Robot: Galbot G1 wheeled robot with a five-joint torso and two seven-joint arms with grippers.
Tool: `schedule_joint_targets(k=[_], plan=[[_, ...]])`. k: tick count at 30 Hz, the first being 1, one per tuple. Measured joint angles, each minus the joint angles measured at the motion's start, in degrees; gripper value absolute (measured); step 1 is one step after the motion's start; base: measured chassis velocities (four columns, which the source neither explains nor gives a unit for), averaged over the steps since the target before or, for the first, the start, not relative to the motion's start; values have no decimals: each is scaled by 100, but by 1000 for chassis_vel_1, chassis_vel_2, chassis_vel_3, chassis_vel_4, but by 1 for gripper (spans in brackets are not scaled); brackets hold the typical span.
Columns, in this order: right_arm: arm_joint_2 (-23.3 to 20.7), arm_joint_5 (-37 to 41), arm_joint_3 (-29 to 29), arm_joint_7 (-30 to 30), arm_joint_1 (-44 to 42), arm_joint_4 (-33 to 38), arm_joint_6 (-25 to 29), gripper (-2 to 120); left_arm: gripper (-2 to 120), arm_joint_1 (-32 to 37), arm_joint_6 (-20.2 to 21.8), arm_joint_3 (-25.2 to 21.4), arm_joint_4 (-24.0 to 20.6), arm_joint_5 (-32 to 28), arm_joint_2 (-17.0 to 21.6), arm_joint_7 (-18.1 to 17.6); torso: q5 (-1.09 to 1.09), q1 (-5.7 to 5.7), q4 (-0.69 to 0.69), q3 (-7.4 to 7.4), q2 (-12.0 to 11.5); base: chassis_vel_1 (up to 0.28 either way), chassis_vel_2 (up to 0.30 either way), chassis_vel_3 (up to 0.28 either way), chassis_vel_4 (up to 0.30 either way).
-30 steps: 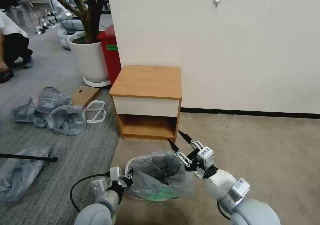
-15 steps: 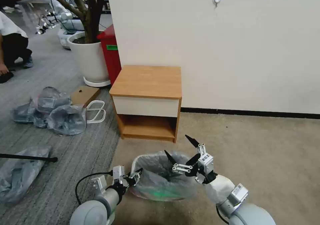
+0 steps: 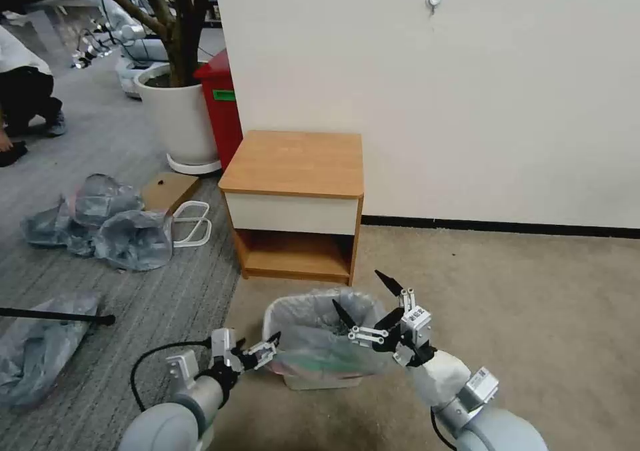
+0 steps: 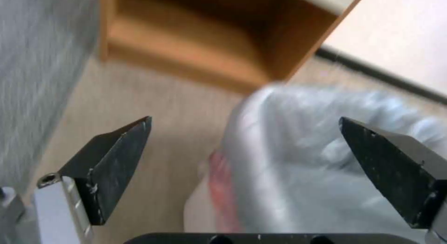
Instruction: Pick up the garbage bag from the table and place it over the trash can.
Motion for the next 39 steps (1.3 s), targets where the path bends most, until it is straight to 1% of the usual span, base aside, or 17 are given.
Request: schedule_joint_targets(k=[1, 2, 3, 4, 5, 6, 7, 8, 9, 11, 12, 17, 39], plan=[[61, -2, -38, 202, -23, -82, -6, 100, 100, 18, -110, -51, -113, 41, 11, 65, 1, 0, 0, 0, 0, 0, 0, 0, 0], [61, -2, -38, 202, -23, -82, -6, 100, 100, 18, -110, -51, -113, 41, 11, 65, 1, 0, 0, 0, 0, 0, 0, 0, 0], [105, -16, -50, 301, -49, -168, 23, 100, 100, 18, -302, -77, -175, 156, 15, 123, 0, 0, 0, 0, 0, 0, 0, 0, 0], [149, -26, -56, 372, -77, -246, 66, 100, 100, 6, -817, -72, -154, 425, 14, 153, 0, 0, 0, 0, 0, 0, 0, 0, 0], [149, -26, -56, 372, -77, -246, 66, 100, 100, 6, -817, -72, -154, 425, 14, 153, 0, 0, 0, 0, 0, 0, 0, 0, 0], [196, -30, -61, 443, -101, -307, 110, 100, 100, -36, -1722, -19, 31, 870, 1, 158, 1, 0, 0, 0, 0, 0, 0, 0, 0], [239, -31, -52, 506, -113, -367, 182, 100, 100, -76, -2434, 13, 244, 1309, -26, 157, -1, 0, -1, 0, 0, 0, 0, 0, 0], [239, -31, -52, 506, -113, -367, 182, 100, 100, -76, -2434, 13, 244, 1309, -26, 157, -1, 0, -1, 0, 0, 0, 0, 0, 0], [285, -42, -4, 552, -124, -437, 269, 100, 100, -91, -2936, -11, 377, 1751, -58, 169, -5, 0, -1, 0, 0, 0, 0, 0, 0], [333, -60, 91, 574, -128, -494, 389, 100, 100, -49, -3310, -36, 417, 2051, -105, 145, 2, 0, -1, 0, 0, 0, 0, 0, 0], [351, -60, 154, 588, -129, -501, 444, 100, 100, -9, -3411, -49, 435, 2189, -147, 88, 0, 0, -1, 0, 0, 0, 0, 0, 0], [403, -71, 282, 597, -125, -527, 577, 100, 100, 32, -3578, -80, 546, 2477, -264, -118, 0, 0, 0, 0, 0, 0, 0, 0, 0], [400, -84, 289, 575, -120, -525, 587, 100, 100, 31, -3574, -79, 555, 2441, -269, -154, 0, 0, 0, 0, 0, 0, 0, 0, 0]])
